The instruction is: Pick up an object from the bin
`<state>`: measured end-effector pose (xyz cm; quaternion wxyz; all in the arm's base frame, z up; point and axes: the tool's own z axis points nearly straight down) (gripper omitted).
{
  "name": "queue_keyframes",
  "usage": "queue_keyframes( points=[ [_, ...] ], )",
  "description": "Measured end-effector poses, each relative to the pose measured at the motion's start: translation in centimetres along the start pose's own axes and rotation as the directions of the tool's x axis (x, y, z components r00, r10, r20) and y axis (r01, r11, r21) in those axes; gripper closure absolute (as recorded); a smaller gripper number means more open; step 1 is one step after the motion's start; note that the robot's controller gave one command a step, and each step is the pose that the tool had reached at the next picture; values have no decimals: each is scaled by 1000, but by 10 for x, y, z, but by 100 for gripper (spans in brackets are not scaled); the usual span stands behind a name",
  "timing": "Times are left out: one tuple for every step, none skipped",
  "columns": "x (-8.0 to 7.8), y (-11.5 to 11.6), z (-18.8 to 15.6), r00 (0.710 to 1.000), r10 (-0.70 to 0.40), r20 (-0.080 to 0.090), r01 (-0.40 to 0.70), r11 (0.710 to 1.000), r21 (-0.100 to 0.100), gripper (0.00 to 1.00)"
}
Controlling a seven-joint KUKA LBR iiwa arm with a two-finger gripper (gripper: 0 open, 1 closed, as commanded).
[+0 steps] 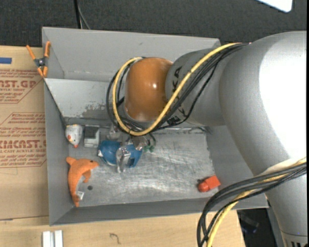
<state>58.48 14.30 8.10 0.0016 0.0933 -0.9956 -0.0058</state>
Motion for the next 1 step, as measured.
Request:
queue_keyframes(
  points=[
    [0,0,0,1000,0,0,0,1000,0,100]
  ],
)
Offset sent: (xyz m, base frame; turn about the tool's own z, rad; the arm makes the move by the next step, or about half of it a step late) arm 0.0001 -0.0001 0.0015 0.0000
